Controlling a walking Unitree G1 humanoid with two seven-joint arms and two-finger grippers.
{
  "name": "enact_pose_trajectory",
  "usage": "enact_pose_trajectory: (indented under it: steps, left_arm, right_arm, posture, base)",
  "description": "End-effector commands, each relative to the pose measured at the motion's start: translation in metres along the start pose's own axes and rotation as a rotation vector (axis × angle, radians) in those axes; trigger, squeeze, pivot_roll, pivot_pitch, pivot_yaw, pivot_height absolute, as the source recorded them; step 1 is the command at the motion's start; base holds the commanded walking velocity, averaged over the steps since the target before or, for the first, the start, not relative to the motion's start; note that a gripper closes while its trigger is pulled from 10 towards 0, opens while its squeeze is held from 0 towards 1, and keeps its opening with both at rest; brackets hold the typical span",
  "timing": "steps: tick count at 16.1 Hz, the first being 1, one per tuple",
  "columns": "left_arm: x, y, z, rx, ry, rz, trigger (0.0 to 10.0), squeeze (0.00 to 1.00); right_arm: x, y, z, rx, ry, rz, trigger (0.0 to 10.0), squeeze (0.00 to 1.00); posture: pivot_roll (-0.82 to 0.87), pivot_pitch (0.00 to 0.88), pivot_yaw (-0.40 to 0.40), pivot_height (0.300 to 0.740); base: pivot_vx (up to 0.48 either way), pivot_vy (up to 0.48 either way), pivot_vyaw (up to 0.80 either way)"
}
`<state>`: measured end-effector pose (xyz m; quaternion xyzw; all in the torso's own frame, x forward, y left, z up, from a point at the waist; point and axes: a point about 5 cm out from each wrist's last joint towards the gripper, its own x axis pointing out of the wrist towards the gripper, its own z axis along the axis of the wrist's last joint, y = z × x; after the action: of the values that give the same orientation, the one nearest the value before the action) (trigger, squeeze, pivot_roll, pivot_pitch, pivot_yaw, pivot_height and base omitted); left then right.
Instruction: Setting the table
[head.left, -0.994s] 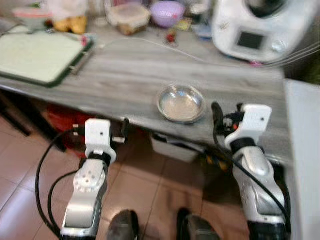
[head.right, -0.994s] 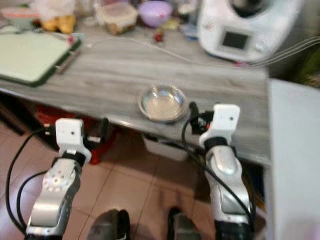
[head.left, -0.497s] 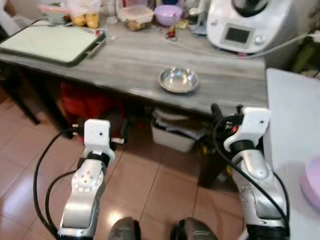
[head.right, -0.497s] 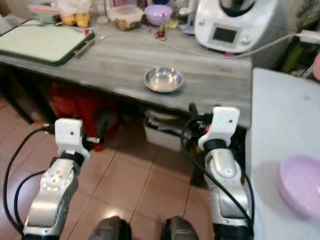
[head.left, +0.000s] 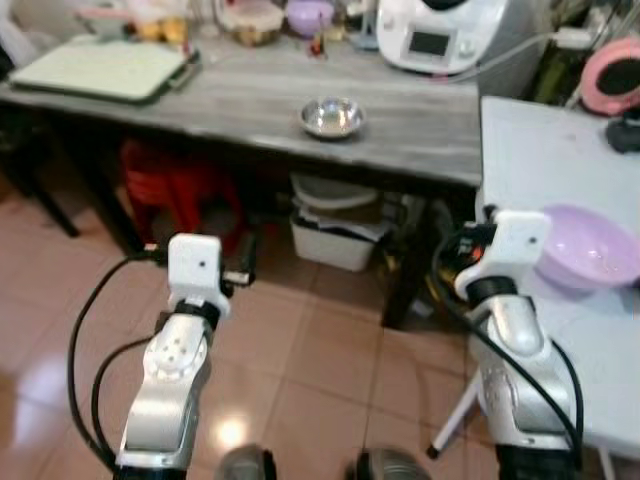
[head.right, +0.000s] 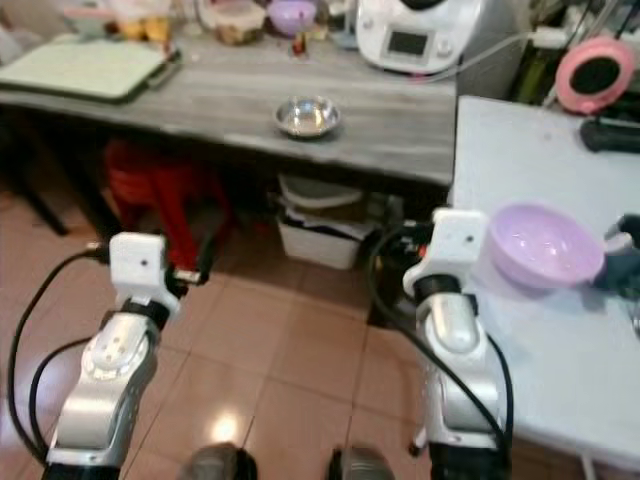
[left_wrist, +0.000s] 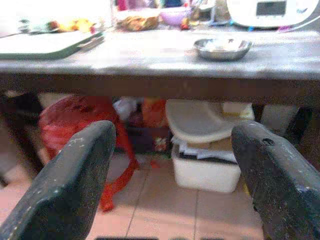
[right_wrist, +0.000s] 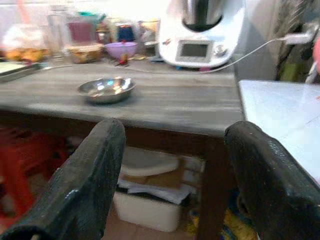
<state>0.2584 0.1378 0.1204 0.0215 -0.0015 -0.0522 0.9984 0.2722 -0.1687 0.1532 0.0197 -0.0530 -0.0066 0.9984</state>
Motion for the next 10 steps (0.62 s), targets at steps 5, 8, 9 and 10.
enact_pose_trajectory:
  steps: [5, 8, 9, 10]
  left_arm:
    - [-0.004, -0.01, 0.008, -0.046, -0.049, -0.104, 10.0, 0.0]
    - [-0.004, -0.012, 0.009, -0.055, -0.055, -0.118, 10.0, 0.0]
    - [-0.005, -0.012, 0.009, -0.058, -0.055, -0.121, 10.0, 0.0]
    - [-0.005, -0.013, 0.009, -0.058, -0.057, -0.125, 10.0, 0.0]
  right_arm:
    - [0.003, 0.002, 0.006, -0.052, -0.026, 0.012, 10.0, 0.0]
    - [0.006, -0.003, 0.005, -0.085, -0.005, -0.015, 10.0, 0.0]
    - [0.006, -0.004, 0.004, -0.081, 0.002, -0.016, 10.0, 0.0]
    - [0.007, -0.004, 0.004, -0.096, 0.011, -0.018, 10.0, 0.0]
  posture:
    - [0.01, 0.059, 0.016, 0.74]
    - [0.01, 0.059, 0.015, 0.74]
    - [0.01, 0.06, 0.015, 0.74]
    - [0.01, 0.061, 0.015, 0.74]
  base:
    - [0.0, 0.0, -0.48]
    - [0.0, -0.107, 0.0]
    - [0.0, -0.379, 0.0]
    - [0.0, -0.446, 0.0]
